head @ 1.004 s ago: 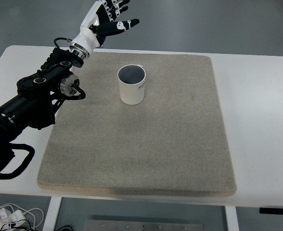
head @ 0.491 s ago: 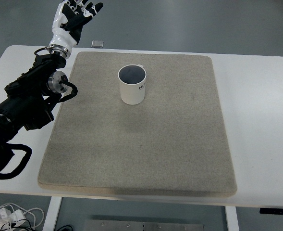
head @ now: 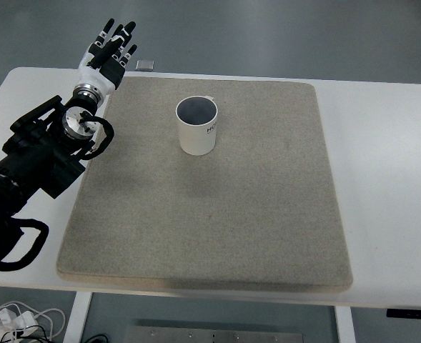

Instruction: Upright white cup

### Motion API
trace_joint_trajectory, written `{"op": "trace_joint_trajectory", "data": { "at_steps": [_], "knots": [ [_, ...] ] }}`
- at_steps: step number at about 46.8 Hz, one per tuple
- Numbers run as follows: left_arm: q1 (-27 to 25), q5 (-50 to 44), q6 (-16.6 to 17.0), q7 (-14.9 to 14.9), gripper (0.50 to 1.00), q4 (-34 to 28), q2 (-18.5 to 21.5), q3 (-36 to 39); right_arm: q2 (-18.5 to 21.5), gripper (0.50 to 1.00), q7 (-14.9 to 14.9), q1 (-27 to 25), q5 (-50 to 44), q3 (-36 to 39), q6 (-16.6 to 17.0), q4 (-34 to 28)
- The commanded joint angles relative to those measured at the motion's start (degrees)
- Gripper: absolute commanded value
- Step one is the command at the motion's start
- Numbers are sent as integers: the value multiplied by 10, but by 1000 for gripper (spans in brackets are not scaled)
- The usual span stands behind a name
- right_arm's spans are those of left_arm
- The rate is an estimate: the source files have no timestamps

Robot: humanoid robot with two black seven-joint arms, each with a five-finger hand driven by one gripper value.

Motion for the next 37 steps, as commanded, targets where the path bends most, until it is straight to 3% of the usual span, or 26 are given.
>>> {"op": "trace_joint_trajectory", "data": {
  "at_steps": [1,8,16,37],
  "knots": [
    [9,-17,-22,23,992,1,0,-20,0,952,0,-1,0,0,0,0],
    [24,-18,-79,48,992,10,0,-62,0,952,0,0,0,0,0,0],
    [27,-18,-108,50,992,15,-4,-66,0,952,0,1,-1,0,0,0],
    [27,-18,-112,50,992,32,-31,-82,0,952,-1,1,-2,0,2,0]
  ]
}}
